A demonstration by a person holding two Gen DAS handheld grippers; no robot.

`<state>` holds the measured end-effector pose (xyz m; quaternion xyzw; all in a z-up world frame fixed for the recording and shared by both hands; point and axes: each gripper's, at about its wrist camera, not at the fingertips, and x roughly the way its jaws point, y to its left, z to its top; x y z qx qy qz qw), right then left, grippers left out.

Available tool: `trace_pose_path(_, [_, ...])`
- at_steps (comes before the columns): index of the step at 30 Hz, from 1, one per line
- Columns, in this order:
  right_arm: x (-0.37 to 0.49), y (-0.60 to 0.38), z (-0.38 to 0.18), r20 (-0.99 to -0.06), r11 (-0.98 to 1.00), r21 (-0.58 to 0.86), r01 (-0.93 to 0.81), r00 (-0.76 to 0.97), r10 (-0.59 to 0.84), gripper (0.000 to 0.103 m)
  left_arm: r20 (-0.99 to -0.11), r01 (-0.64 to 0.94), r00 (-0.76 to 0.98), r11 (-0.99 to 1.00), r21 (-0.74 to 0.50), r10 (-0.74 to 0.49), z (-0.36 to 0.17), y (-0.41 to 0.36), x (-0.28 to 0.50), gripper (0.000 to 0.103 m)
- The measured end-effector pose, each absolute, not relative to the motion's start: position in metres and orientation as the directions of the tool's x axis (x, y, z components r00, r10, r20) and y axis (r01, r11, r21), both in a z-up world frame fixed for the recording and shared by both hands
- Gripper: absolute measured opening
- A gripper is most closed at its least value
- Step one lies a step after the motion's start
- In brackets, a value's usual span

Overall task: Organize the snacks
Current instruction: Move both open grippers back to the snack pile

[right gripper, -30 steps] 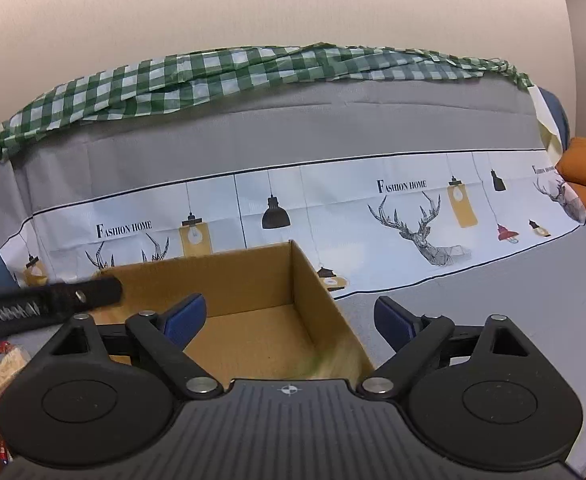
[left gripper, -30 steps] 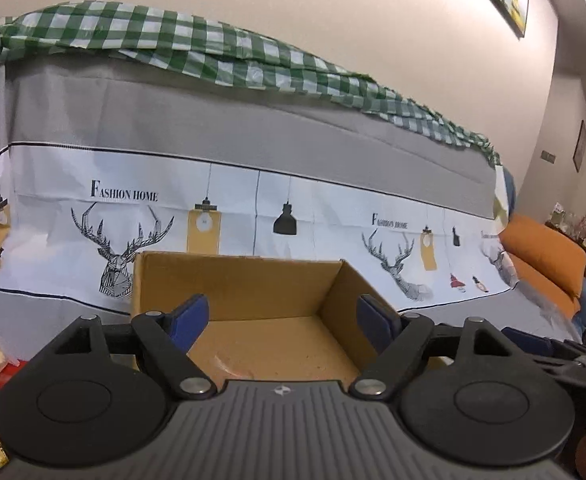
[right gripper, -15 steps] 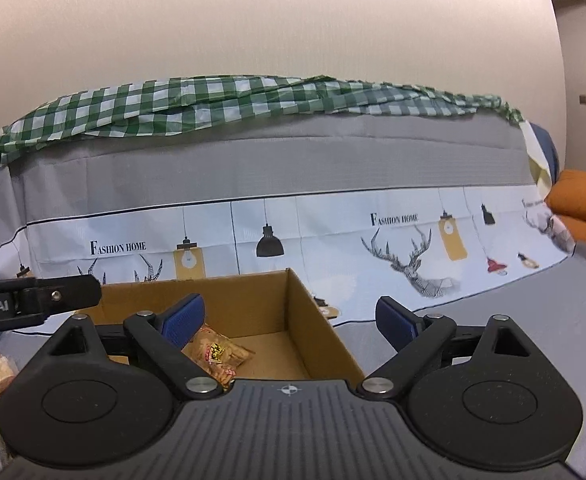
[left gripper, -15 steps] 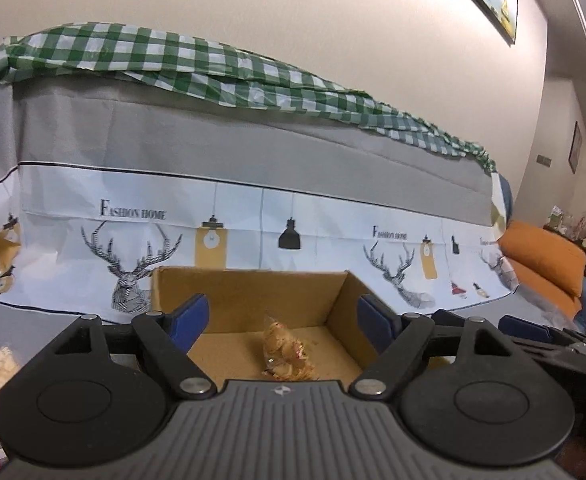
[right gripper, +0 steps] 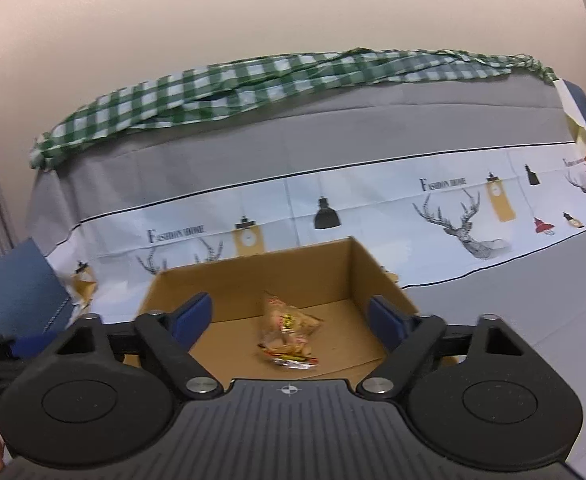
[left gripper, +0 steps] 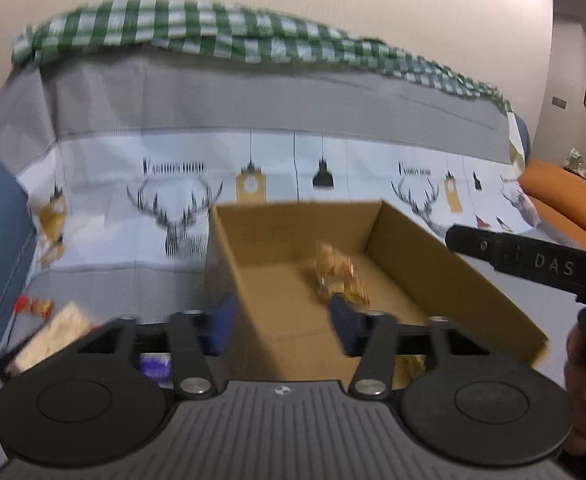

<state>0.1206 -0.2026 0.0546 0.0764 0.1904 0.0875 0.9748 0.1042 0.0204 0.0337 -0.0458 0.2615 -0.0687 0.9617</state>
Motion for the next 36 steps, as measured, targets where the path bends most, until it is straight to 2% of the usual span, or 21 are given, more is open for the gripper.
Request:
trace_pose_path(1, [0.118,-0.2,0.055,-0.355,0.97,0.187,-0.156,0.91,0.214,0.072,-0.515,0.112,0.842,0.987,-0.119,-0.158,0.036,0.027,0.103,0.04])
trace_pose_path(3, [0.115,-0.196,0.056,-0.353,0.963,0.194,-0.188,0.903,0.247,0.055,-0.541,0.121,0.83,0.991,-0.057,-0.133,0.041,0.035,0.1,0.033])
trace_pose_path(6, [0.111,-0.186,0.057,-0.35,0.95,0.208,-0.235,0.889,0.296,0.044,-0.56,0.139,0.823,0.989,0.043,-0.092,0.045,0.05,0.095,0.033])
trace_pose_path(8, [0.109,-0.176,0.058,-0.346,0.942,0.206,-0.264,0.881,0.323,0.04,-0.563,0.128,0.823,0.991,0.044,-0.081,0.038,0.066,0.092,0.033])
trace_pose_path(11, [0.105,-0.16,0.059,-0.339,0.93,0.197,-0.31,0.869,0.361,0.039,-0.63,0.018,0.775,0.998,-0.057,-0.05,0.016,0.098,0.099,0.032])
trace_pose_path(19, [0.096,-0.109,0.052,-0.358,0.883,0.201,-0.425,0.807,0.47,0.037,-0.677,-0.22,0.735,0.929,-0.297,-0.043,0.005,0.177,0.105,0.032])
trace_pose_path(22, [0.092,-0.087,0.049,-0.357,0.852,0.205,-0.481,0.774,0.523,0.036,-0.7,-0.299,0.713,0.887,-0.351,-0.037,0.0,0.2,0.104,0.032])
trace_pose_path(27, [0.087,-0.047,0.04,-0.381,0.798,0.197,-0.569,0.706,0.597,0.035,-0.724,-0.363,0.689,0.851,-0.38,-0.029,-0.004,0.219,0.1,0.032])
trace_pose_path(31, [0.091,-0.019,0.024,-0.464,0.75,0.231,-0.62,0.607,0.645,0.035,-0.739,-0.376,0.673,0.852,-0.364,-0.019,-0.006,0.221,0.101,0.035])
trace_pose_path(34, [0.095,-0.001,0.011,-0.527,0.742,0.237,-0.627,0.559,0.64,0.035,-0.752,-0.389,0.659,0.851,-0.352,-0.01,-0.01,0.221,0.103,0.043])
trace_pose_path(36, [0.097,0.008,0.003,-0.555,0.74,0.236,-0.63,0.537,0.635,0.035,-0.768,-0.404,0.64,0.852,-0.334,0.003,-0.014,0.22,0.105,0.053])
